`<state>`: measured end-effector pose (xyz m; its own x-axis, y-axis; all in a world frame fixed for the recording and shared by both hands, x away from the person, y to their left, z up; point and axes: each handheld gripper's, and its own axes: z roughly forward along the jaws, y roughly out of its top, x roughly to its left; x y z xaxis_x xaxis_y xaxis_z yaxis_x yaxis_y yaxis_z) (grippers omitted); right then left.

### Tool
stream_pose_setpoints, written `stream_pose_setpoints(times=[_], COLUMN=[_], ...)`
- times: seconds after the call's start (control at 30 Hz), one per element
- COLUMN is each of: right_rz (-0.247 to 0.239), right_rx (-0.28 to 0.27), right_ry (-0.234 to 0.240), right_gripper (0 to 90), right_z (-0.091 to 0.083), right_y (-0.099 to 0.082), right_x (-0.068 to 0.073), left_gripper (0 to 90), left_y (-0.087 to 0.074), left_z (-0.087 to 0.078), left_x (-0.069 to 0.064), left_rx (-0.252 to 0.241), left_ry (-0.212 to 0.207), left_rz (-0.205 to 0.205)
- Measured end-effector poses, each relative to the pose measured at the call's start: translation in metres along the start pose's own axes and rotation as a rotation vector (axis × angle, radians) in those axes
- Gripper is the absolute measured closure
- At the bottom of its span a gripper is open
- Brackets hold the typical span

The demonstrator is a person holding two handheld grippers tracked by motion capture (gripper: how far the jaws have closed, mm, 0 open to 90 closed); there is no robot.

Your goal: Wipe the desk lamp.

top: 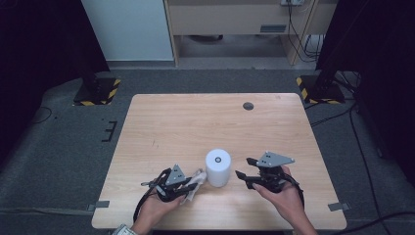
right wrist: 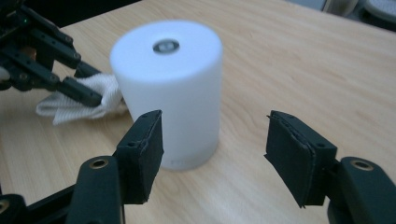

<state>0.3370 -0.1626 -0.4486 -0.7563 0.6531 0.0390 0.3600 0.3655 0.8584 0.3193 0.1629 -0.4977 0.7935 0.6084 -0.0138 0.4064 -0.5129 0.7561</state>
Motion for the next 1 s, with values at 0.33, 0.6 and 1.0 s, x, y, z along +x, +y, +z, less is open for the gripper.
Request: stream_pose_setpoints(times=[0.33, 0.6, 1.0], right_rz=[-0.026, -0.021, 0.025], right_rx=[0.004, 0.058, 0.049], right_ry=[0.037, 0.069, 0.093], right_gripper=[34.6, 30.5, 31.6], right_z=[0.027, 0.053, 0.058], right_y=[0.047, 0.059, 0.052], right_x=[0.011, 0.012, 0.001], left_gripper=[71.6, 71.5, 71.4], left_y=[0.003, 0.01, 0.026], left_z=[-0.005, 0.001, 0.003], left_x=[-0.003, -0.001, -0.005], left_rx=[-0.029, -0.046, -0.137], left_ry=[0.036, 0.031, -0.028], left_rz=[0.012, 0.001, 0.005])
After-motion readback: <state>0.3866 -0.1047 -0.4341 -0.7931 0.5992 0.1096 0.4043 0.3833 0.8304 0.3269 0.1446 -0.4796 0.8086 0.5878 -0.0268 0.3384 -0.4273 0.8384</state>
